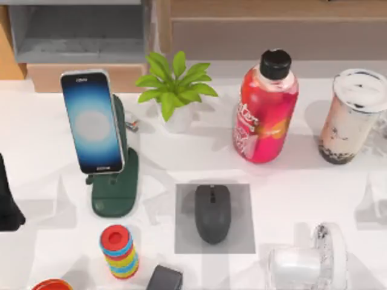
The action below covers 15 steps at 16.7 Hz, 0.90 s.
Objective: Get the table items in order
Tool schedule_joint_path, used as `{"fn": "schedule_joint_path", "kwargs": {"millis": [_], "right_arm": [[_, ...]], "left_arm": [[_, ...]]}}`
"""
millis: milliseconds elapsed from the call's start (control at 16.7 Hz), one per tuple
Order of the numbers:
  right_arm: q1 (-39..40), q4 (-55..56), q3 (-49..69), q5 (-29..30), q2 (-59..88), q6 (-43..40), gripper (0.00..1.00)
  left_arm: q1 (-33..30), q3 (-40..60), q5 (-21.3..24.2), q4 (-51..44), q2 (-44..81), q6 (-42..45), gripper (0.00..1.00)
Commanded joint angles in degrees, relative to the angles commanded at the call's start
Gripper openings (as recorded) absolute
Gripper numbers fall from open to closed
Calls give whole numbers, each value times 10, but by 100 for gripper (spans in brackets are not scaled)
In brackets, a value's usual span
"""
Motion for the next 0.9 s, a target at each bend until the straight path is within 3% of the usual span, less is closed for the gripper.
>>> {"fn": "schedule_joint_path", "kwargs": {"millis": [420,900], "right_arm": [[58,85,20,32,89,6,100],[216,387,72,162,473,13,100]], "left_arm": [[0,0,0,0,0,0,100],[0,0,0,0,0,0,100]]}}
